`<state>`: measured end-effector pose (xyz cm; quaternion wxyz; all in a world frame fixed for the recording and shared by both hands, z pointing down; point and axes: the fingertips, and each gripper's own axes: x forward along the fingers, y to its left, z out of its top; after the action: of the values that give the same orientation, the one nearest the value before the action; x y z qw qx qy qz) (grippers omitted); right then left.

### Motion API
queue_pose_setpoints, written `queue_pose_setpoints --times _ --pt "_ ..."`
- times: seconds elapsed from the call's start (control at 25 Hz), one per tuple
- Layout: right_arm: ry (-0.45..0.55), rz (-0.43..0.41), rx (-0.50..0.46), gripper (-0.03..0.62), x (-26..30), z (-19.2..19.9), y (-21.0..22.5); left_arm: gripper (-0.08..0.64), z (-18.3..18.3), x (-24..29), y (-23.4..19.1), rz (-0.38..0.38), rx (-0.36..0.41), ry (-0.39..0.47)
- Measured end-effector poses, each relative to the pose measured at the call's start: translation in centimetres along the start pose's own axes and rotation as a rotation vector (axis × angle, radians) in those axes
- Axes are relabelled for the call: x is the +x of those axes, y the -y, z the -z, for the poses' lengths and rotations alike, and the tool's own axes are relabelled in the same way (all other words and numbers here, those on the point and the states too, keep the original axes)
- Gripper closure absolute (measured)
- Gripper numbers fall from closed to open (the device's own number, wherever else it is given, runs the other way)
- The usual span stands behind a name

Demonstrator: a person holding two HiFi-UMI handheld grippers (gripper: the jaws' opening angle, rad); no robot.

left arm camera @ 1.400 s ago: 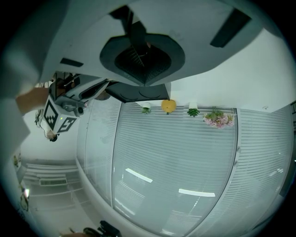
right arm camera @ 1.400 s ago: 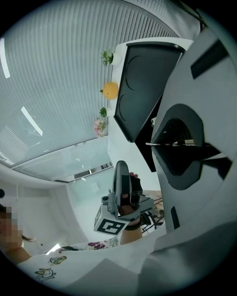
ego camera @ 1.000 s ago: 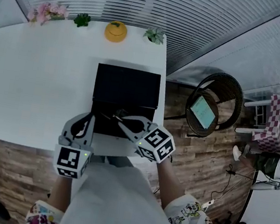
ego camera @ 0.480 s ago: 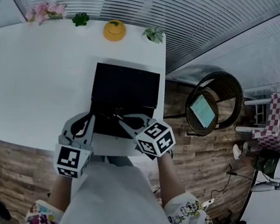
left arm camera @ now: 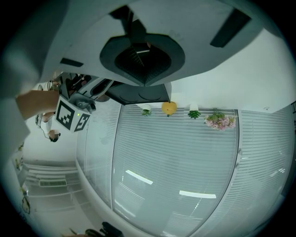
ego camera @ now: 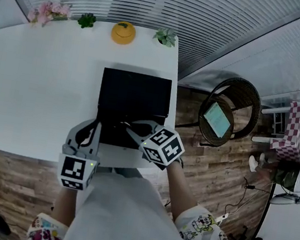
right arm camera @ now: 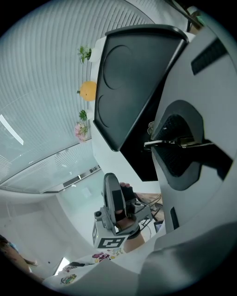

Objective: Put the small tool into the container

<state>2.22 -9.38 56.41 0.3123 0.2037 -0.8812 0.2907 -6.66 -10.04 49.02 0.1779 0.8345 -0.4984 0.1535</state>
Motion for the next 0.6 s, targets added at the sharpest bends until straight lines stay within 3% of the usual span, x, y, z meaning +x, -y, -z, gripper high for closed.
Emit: queue_pose_setpoints --times 0.6 --pt "-0.038 0.057 -0.029 0.544 0.79 0.22 0.59 0.554 0.1 -0.27 -0.15 -0.004 -0.001 0.009"
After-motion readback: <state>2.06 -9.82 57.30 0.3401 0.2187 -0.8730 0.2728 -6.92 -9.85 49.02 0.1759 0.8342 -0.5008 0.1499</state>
